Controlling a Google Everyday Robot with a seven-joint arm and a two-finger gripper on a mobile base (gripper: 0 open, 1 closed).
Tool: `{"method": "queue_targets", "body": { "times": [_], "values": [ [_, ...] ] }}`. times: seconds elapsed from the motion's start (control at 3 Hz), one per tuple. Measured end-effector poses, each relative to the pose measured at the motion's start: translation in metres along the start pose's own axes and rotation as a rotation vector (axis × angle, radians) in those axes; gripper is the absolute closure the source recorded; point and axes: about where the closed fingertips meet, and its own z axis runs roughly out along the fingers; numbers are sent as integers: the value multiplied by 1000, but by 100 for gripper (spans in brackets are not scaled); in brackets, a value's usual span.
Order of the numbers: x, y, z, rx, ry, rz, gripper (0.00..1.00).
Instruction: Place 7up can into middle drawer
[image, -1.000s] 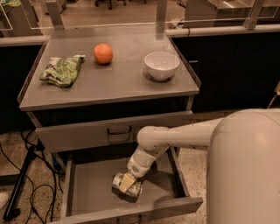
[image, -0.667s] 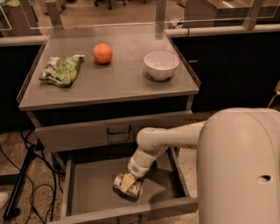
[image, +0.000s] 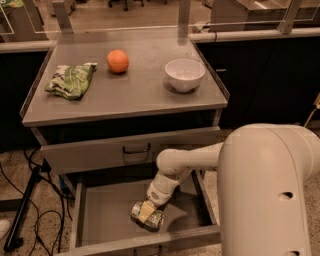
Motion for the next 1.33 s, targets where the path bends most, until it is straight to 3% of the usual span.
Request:
{"method": "queue_targets", "body": {
  "times": [1.0, 1.33],
  "values": [
    [4, -25, 27, 33, 5, 50, 100],
    [4, -25, 27, 33, 5, 51, 74]
  ]
}}
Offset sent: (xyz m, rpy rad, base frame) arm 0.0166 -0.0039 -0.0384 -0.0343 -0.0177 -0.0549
